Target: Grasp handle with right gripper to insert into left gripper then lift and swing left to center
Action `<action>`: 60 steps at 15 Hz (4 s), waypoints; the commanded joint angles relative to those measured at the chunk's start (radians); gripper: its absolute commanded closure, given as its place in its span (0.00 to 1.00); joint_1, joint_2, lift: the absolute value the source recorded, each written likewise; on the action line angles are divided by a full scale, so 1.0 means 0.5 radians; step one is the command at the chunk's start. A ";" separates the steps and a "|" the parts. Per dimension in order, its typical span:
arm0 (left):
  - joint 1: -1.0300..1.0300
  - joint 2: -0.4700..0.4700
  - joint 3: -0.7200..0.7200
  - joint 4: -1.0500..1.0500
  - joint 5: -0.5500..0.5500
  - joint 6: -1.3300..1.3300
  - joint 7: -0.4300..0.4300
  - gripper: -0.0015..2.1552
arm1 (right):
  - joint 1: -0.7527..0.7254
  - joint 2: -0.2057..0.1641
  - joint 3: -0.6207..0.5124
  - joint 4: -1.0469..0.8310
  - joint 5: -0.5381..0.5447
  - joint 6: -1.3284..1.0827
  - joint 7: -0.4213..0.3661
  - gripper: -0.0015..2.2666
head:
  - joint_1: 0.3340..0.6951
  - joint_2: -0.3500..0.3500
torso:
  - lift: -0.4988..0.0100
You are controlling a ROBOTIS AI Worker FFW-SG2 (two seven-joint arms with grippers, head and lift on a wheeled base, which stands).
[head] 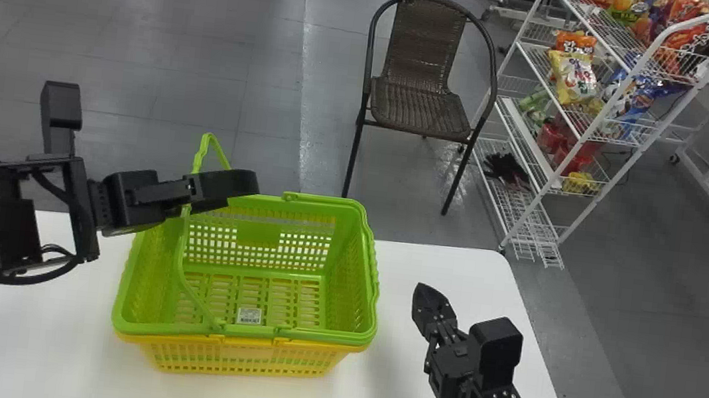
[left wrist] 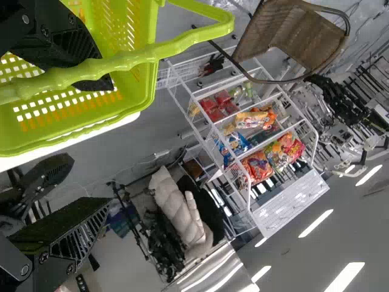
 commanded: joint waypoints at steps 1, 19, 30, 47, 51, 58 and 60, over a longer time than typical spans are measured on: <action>-0.003 0.000 -0.009 0.005 -0.001 -0.002 0.000 0.08 | -0.056 -0.006 0.031 0.060 0.030 0.003 -0.002 0.93 | 1.00 0.23 | 0.98; 0.034 0.000 -0.043 -0.017 0.015 0.010 0.006 0.08 | -0.228 -0.039 0.224 0.220 0.113 0.083 -0.026 0.93 | 1.00 0.27 | 0.98; 0.065 0.006 -0.034 -0.045 0.061 0.010 0.000 0.08 | -0.209 -0.039 0.233 0.134 0.085 0.120 -0.042 0.92 | 1.00 0.28 | 0.98; 0.022 -0.013 -0.065 -0.029 0.058 -0.008 0.003 0.08 | -0.142 0.007 0.368 -0.286 0.048 0.378 -0.063 0.92 | 1.00 0.34 | 0.98; 0.025 -0.022 -0.080 -0.023 0.049 -0.033 0.000 0.08 | -0.154 0.022 0.427 -0.302 0.064 0.396 -0.091 0.92 | 1.00 0.35 | 0.98; 0.034 -0.025 -0.080 -0.002 0.049 -0.039 -0.006 0.08 | -0.203 0.047 0.543 -0.342 0.079 0.506 -0.137 0.92 | 1.00 0.40 | 0.98; 0.034 -0.028 -0.080 0.001 0.045 -0.045 -0.006 0.08 | -0.209 0.068 0.568 -0.342 0.094 0.519 -0.137 0.92 | 1.00 0.41 | 0.98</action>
